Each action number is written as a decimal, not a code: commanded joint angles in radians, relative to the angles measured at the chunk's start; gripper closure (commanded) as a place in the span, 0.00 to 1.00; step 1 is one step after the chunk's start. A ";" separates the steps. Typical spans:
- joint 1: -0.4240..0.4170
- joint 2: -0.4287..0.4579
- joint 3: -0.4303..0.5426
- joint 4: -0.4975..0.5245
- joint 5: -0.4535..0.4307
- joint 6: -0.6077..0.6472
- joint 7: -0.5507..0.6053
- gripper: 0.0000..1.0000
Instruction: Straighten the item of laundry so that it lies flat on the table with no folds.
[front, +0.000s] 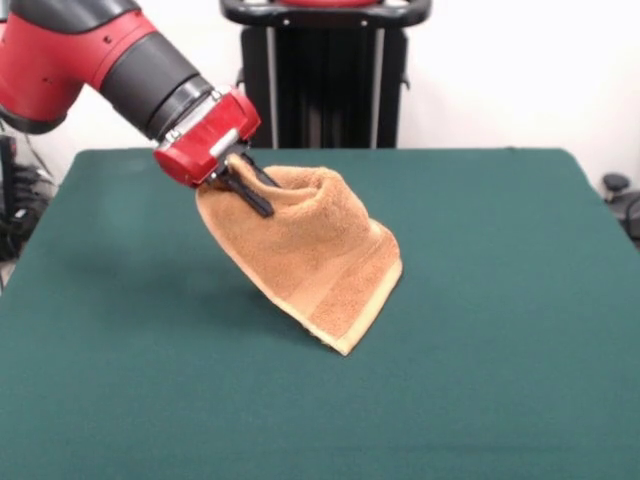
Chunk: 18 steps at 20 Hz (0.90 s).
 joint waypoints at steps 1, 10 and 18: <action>0.019 0.037 0.025 0.007 -0.104 0.057 -0.290 1.00; -0.019 0.104 0.036 -0.041 -0.138 0.091 -0.343 1.00; -0.023 0.116 0.036 -0.100 -0.142 0.095 -0.302 1.00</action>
